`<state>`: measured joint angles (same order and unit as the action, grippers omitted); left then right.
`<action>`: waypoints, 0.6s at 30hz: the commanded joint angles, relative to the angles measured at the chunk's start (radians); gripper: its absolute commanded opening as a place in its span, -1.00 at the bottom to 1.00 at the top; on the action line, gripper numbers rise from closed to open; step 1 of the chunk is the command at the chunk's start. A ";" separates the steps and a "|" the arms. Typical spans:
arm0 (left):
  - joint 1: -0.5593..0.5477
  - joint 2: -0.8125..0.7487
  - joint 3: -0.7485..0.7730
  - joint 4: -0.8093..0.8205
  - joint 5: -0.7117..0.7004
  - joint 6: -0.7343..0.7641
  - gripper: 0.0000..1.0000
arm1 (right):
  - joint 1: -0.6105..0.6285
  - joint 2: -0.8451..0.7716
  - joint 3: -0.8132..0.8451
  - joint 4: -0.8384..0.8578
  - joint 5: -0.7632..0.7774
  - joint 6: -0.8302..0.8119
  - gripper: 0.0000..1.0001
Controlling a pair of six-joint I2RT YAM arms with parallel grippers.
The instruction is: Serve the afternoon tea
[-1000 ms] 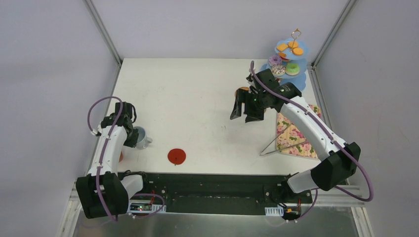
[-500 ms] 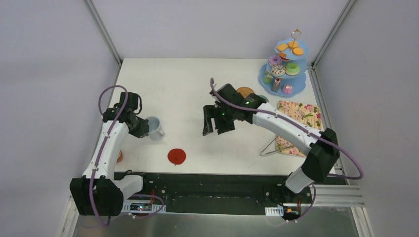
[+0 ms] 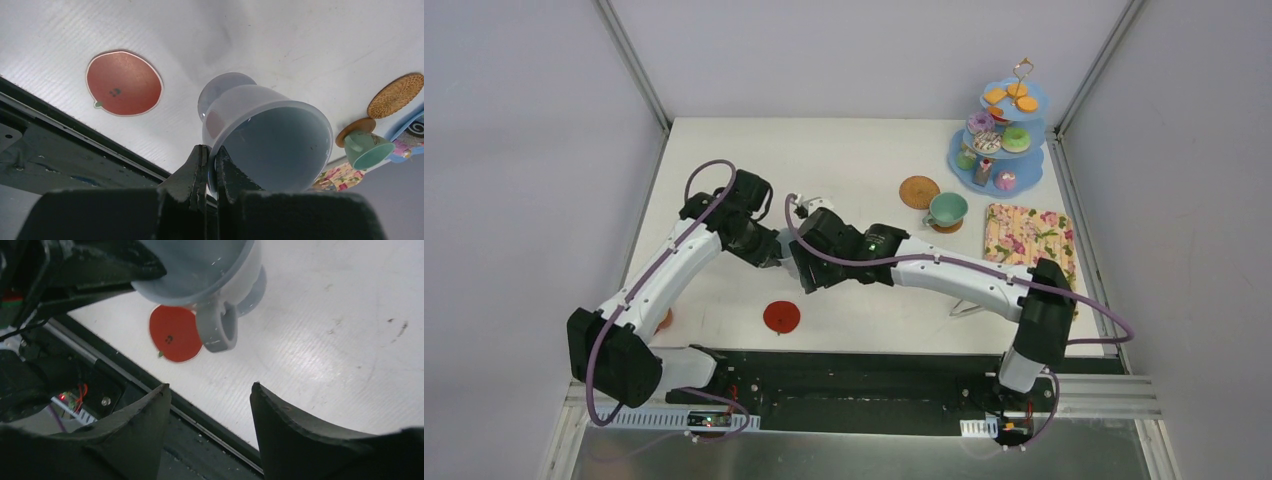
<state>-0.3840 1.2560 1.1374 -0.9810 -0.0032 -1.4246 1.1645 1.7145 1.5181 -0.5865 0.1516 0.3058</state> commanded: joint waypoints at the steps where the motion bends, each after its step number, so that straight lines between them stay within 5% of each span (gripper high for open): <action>1: -0.040 0.036 0.065 0.004 0.033 -0.069 -1.00 | -0.001 0.021 0.039 0.020 0.198 -0.038 0.21; 18: -0.073 0.103 0.101 0.035 0.113 -0.010 -1.00 | -0.002 0.086 -0.019 0.165 0.250 -0.111 -0.40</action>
<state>-0.4458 1.3678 1.1820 -0.9581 0.0525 -1.4494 1.1614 1.7828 1.5074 -0.4862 0.3733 0.2184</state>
